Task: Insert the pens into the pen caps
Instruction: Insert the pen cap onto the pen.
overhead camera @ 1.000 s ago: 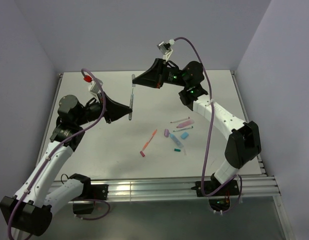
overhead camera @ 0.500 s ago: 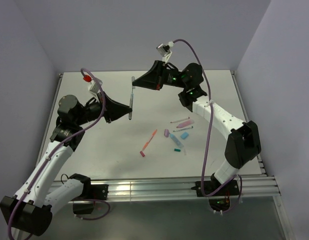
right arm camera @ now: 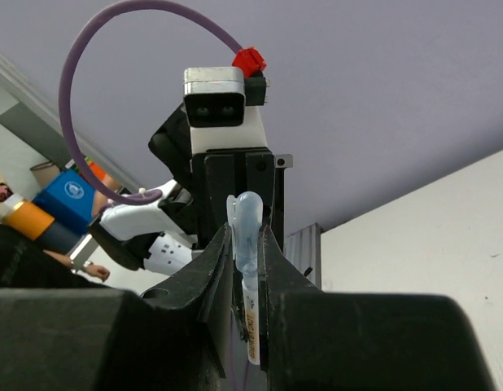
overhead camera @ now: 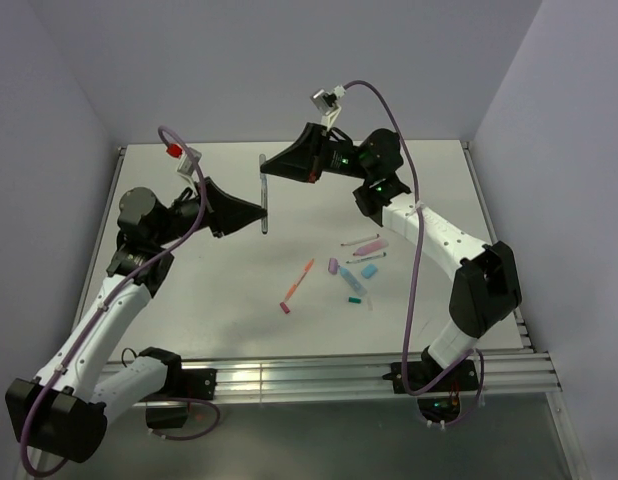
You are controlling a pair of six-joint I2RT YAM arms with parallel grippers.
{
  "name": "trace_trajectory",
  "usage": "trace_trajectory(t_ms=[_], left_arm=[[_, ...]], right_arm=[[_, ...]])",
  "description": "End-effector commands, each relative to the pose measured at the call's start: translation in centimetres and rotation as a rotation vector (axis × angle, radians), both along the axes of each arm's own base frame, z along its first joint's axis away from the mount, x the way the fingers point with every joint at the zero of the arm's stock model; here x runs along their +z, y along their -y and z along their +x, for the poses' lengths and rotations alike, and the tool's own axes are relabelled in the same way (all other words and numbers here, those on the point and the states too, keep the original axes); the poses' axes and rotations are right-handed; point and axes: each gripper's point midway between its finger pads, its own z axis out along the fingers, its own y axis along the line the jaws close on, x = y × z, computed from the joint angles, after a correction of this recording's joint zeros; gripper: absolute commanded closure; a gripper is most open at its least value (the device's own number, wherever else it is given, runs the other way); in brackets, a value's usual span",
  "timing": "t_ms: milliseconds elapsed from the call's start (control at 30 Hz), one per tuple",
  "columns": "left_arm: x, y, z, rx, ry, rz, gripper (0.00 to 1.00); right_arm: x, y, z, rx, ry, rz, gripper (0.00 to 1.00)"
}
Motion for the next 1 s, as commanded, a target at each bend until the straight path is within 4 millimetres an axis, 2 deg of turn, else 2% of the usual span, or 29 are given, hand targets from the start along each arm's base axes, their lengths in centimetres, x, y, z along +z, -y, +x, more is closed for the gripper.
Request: trace_trajectory(t_ms=[0, 167, 500, 633, 800, 867, 900, 967], left_arm=[[2.7, -0.1, 0.0, -0.003, 0.057, -0.065, 1.0], [3.8, -0.4, -0.8, -0.008, 0.094, -0.102, 1.0], [5.6, -1.3, -0.3, 0.063, 0.208, -0.04, 1.0], [6.4, -1.5, -0.1, 0.079, 0.252, -0.038, 1.0], [5.9, -1.3, -0.2, 0.062, 0.24, -0.018, 1.0], [5.7, -1.3, -0.3, 0.061, 0.249, -0.001, 1.0], [5.6, -1.4, -0.3, 0.064, 0.25, 0.005, 1.0], [5.1, -1.5, -0.2, 0.072, 0.243, 0.025, 1.0]], right_arm=[[1.0, -0.4, -1.0, 0.019, 0.079, 0.026, 1.0], [0.5, -0.7, -1.0, 0.022, 0.073, 0.02, 1.0], [0.0, -0.6, -1.4, 0.031, 0.063, 0.011, 1.0], [-0.2, -0.8, -2.3, 0.047, 0.073, 0.008, 1.0], [-0.1, -1.3, -3.0, 0.079, 0.077, 0.004, 0.99], [0.3, -1.2, -2.8, 0.076, 0.076, 0.007, 0.93], [0.7, -1.1, -2.7, 0.07, 0.083, 0.013, 0.82], [1.2, -0.7, -2.2, 0.054, 0.08, 0.021, 0.77]])
